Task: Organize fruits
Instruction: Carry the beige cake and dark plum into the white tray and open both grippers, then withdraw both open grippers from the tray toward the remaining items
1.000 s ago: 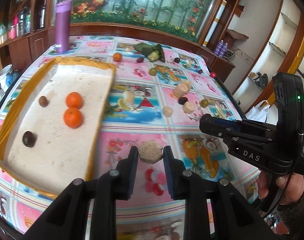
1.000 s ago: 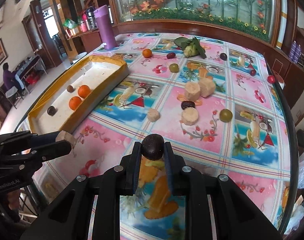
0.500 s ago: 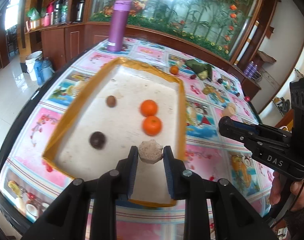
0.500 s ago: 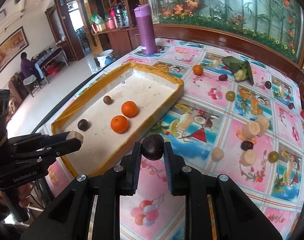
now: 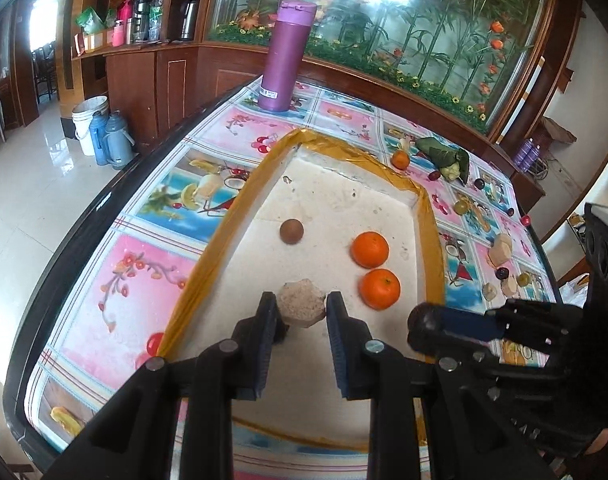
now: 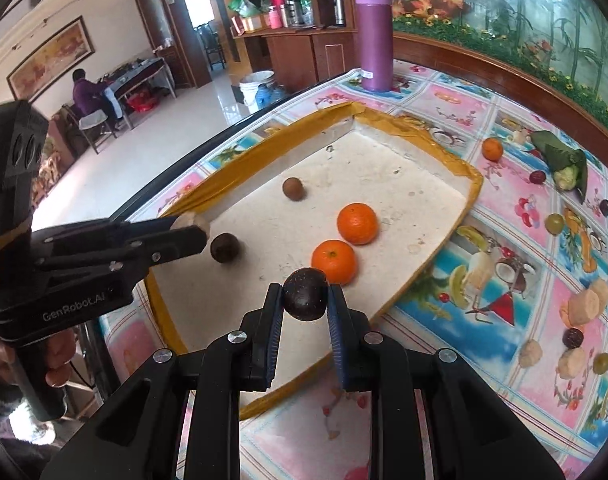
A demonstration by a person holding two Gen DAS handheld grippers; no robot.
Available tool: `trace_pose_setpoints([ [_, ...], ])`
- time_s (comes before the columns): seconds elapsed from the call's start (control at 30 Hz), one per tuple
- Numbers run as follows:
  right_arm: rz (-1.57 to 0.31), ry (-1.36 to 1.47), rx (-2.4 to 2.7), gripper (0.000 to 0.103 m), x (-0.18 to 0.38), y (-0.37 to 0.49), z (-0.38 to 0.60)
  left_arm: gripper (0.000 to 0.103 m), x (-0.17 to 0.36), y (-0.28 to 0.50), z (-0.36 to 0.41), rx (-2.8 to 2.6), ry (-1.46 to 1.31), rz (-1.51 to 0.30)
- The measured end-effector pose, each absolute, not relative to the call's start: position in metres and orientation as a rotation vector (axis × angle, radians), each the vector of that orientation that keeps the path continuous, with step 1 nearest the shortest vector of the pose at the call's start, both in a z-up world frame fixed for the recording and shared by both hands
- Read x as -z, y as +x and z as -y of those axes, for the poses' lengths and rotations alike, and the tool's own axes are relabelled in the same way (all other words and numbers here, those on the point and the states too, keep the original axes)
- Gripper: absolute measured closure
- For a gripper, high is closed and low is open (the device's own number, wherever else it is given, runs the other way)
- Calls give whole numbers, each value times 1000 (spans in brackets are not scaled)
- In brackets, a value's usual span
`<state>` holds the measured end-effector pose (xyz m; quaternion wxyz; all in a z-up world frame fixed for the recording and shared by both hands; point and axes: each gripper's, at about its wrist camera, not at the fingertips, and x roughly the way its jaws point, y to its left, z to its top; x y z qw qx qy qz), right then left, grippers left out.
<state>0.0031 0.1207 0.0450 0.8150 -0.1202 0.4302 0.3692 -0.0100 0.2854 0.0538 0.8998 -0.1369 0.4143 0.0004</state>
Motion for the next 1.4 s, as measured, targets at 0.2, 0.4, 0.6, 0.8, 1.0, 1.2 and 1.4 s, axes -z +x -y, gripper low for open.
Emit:
trace_pose_setpoints([
  [0.2, -957, -290, -819, 82, -27, 2, -140, 75, -44, 18, -293, -12, -271, -902],
  [0.4, -979, -301, -817, 82, -19, 10, -144, 75, -31, 37, -300, -13, -272, -966],
  [0.6, -986, -324, -813, 82, -15, 12, -149, 75, -22, 47, -303, -29, -252, -1019],
  [0.8, -993, -333, -807, 82, -12, 13, -150, 74, -19, 49, -301, -40, -216, -1027],
  [1.0, -1013, -339, -788, 81, -7, 14, -150, 74, -20, 49, -298, -51, -188, -1024],
  [1.2, -1004, -359, -791, 77, -7, 11, -150, 74, -21, 46, -299, -63, -184, -1025],
  [1.4, -987, -390, -780, 75, -9, 3, -151, 67, -23, 39, -300, -80, -181, -1017],
])
